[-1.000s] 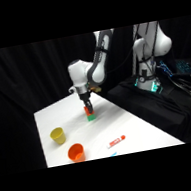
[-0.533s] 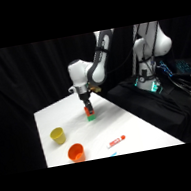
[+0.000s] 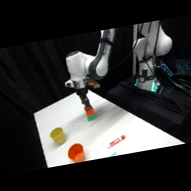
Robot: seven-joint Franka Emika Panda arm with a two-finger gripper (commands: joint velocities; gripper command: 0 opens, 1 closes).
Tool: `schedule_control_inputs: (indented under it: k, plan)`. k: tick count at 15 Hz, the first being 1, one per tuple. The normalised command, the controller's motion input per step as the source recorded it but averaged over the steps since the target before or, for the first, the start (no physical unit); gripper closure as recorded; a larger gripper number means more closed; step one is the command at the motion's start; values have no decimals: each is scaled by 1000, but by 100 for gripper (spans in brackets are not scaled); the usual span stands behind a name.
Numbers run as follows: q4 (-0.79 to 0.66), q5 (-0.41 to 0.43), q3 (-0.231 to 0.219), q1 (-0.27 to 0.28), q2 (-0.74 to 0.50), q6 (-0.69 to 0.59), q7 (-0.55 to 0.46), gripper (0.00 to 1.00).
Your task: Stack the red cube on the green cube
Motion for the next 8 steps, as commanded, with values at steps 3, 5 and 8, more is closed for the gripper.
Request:
schedule_control_inputs:
  k: [3, 5, 8]
  plan:
    - [-172, -432, -144, 194, -493, -241, 379, 0]
    - [-126, -275, -25, 111, -474, -325, 261, 0]
    - [-38, -13, 66, 24, -360, -385, 35, 0]
